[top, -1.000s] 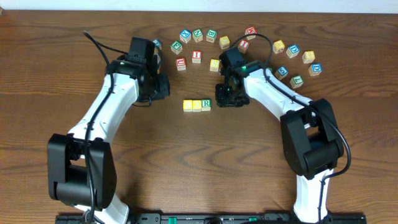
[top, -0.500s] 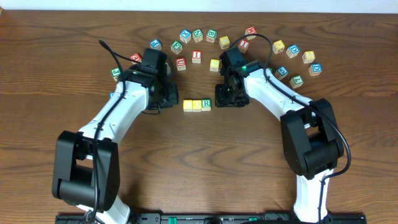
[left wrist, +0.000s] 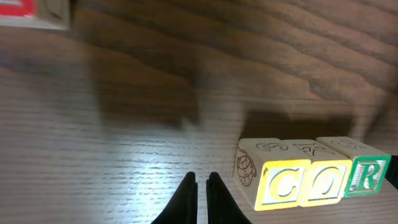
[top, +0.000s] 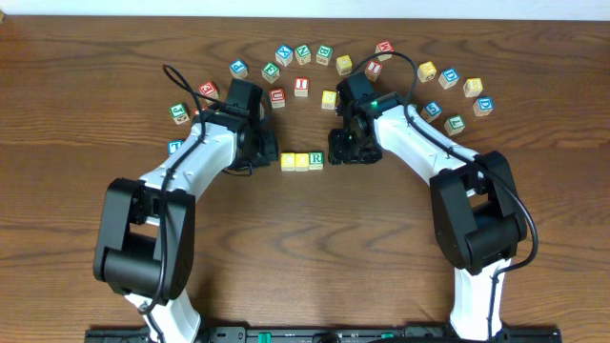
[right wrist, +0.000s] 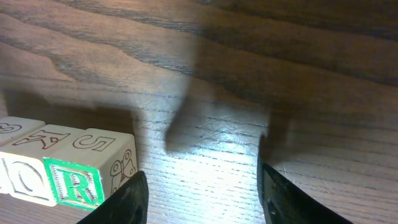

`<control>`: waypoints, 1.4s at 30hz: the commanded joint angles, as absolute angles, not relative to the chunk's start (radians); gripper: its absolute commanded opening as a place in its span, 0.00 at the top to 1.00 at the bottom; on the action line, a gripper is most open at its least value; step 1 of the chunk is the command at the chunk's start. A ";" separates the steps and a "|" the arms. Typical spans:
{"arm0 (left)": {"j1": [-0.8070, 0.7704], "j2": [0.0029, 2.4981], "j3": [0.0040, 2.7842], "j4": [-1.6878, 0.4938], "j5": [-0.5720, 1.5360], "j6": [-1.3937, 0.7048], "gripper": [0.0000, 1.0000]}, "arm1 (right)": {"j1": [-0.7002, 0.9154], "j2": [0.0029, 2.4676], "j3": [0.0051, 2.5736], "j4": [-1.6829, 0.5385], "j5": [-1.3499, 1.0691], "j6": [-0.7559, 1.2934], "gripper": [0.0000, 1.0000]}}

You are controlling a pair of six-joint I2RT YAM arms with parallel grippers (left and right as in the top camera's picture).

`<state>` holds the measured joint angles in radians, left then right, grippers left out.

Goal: Spell out CORL

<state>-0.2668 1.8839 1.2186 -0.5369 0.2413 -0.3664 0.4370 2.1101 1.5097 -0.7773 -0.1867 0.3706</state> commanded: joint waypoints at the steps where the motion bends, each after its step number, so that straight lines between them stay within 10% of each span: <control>1: -0.278 1.907 1.211 -0.532 0.270 -0.371 0.92 | 0.435 2.080 1.525 -0.777 -0.183 0.357 0.48; 42: -0.344 1.908 1.211 -0.455 0.270 -0.360 0.92 | 0.450 2.080 1.525 -0.815 -0.167 0.368 0.59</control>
